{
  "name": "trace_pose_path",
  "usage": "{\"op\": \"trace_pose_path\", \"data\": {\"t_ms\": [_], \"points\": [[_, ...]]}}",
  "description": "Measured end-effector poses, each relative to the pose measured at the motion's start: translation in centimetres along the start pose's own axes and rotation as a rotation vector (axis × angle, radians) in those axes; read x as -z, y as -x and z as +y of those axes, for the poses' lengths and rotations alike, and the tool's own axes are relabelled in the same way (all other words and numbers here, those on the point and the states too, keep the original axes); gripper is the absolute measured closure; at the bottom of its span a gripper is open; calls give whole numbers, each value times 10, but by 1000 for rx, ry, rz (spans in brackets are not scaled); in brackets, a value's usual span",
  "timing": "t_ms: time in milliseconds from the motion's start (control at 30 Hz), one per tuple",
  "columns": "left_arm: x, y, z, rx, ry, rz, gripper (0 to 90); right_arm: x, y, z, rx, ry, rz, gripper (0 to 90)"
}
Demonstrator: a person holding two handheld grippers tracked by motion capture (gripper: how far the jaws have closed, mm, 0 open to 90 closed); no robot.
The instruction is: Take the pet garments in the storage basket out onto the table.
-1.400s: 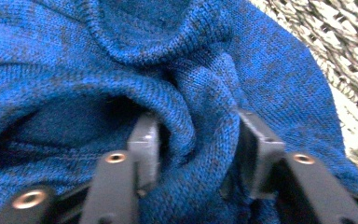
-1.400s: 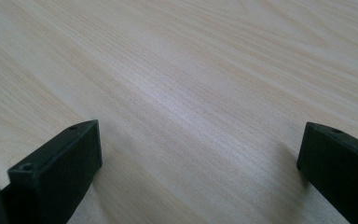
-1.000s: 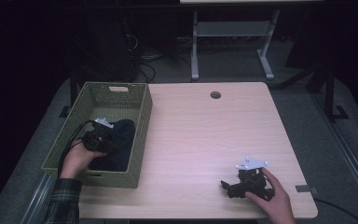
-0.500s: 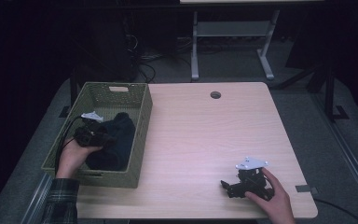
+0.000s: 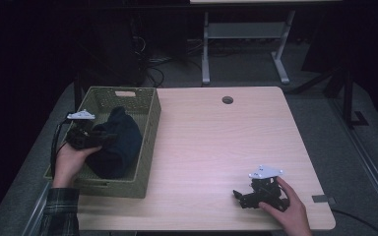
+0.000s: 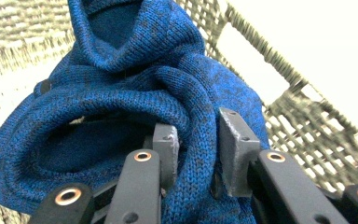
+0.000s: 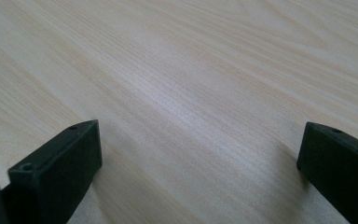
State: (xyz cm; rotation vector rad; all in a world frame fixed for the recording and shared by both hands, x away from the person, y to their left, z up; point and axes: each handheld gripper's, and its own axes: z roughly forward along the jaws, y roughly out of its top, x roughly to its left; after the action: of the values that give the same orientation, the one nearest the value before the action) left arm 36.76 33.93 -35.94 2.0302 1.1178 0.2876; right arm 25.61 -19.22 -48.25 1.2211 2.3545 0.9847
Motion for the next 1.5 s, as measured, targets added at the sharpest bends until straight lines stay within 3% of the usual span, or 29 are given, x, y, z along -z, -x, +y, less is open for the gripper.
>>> {"op": "trace_pose_path", "data": {"t_ms": [300,467,800,1133,1500], "points": [[17,5,10,4,79,-7,701,0,0,0,0,0,0,0],[29,10,17,6,145,-23,701,0,0,0,0,0,0,0],[48,31,35,-24,250,-56,702,0,0,0,0,0,0,0],[54,56,54,-72,292,-89,703,0,0,0,-1,1,0,0],[49,83,73,-132,318,-143,704,0,0,0,-2,1,0,0]]}}
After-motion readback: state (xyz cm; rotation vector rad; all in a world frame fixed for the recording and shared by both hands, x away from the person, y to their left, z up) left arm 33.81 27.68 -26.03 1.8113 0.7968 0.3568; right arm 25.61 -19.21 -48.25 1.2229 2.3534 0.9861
